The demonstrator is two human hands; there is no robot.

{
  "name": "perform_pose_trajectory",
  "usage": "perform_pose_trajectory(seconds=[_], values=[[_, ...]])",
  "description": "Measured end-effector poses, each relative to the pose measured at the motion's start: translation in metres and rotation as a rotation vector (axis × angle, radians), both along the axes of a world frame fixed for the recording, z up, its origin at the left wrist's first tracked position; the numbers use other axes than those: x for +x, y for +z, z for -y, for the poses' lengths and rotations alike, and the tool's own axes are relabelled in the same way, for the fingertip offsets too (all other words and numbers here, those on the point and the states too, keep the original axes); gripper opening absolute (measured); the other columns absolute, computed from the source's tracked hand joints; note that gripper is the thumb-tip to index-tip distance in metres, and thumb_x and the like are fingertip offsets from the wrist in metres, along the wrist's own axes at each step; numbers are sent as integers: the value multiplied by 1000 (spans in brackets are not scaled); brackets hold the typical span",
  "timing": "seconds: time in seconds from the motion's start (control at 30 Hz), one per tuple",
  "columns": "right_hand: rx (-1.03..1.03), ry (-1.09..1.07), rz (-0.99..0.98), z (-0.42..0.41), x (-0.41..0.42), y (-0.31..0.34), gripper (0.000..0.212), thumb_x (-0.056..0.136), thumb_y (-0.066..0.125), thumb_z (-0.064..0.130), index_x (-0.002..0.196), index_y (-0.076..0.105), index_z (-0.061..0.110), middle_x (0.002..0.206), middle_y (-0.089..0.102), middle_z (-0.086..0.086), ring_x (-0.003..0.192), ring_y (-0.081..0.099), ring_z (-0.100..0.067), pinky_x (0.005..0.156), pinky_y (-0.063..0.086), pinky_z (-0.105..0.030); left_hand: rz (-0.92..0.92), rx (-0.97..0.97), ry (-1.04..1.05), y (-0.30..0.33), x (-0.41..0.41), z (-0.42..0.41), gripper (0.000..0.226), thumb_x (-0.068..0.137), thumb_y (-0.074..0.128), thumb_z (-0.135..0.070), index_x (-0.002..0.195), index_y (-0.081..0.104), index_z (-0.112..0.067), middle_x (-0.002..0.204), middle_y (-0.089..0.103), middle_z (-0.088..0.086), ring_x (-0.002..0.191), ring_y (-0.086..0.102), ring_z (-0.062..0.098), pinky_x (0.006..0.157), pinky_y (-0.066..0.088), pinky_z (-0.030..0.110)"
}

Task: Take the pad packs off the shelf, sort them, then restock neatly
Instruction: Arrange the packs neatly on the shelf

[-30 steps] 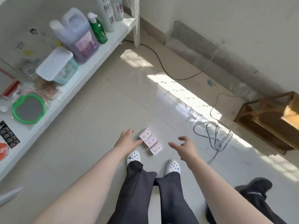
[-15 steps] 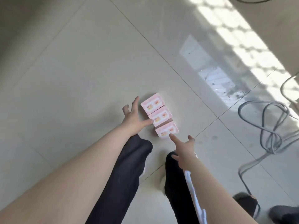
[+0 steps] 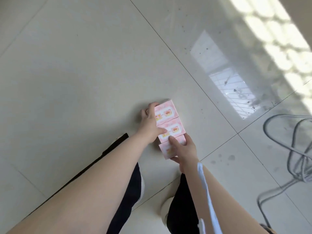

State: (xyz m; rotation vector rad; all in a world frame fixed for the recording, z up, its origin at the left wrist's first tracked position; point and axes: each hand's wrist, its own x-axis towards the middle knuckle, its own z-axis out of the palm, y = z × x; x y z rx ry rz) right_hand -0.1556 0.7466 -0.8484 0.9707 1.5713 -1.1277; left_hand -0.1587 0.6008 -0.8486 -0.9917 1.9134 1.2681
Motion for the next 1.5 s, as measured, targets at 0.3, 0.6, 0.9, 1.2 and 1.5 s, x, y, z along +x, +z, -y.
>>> perform_pose_trajectory(seconds=[0.3, 0.6, 0.9, 1.2, 1.5], values=[[-126, 92, -167, 36, -53, 155, 25, 89, 68, 18, 110, 61, 30, 93, 68, 12, 79, 67, -10, 59, 59, -32, -208, -44, 100, 144, -33, 42, 89, 67, 80, -1, 135, 27, -24, 132, 23, 0, 110, 34, 7, 88, 33, 17], [-363, 261, -354, 137, -121, 455, 32, 85, 69, 11, 111, 63, 29, 98, 73, 5, 86, 72, -16, 68, 61, -38, -436, -145, 130, 455, -83, 163, 91, 67, 82, -8, 135, 25, -28, 127, 29, -1, 108, 35, 7, 88, 30, 16], [-458, 438, -461, 214, -153, 652, 48, 81, 71, 6, 123, 61, 26, 112, 70, -5, 101, 68, -30, 66, 59, -37, -645, -355, 275, 661, -73, 226, 93, 64, 85, -11, 136, 26, -20, 131, 35, 11, 113, 44, 18, 95, 37, 21], [-600, 818, -524, 310, -141, 739, 51, 81, 71, 7, 126, 60, 27, 121, 65, -4, 103, 67, -30, 67, 60, -43, -729, -536, 618, 750, -3, 282, 94, 66, 83, -10, 137, 22, -11, 127, 35, 5, 114, 40, 14, 95, 43, 27], [-680, 996, -466, 427, -96, 752, 50, 80, 71, 5, 127, 59, 21, 116, 67, -8, 95, 69, -32, 64, 60, -46, -641, -668, 771, 771, 62, 374, 85, 70, 79, -9, 135, 26, -18, 127, 33, 8, 107, 37, 13, 85, 31, 18]])
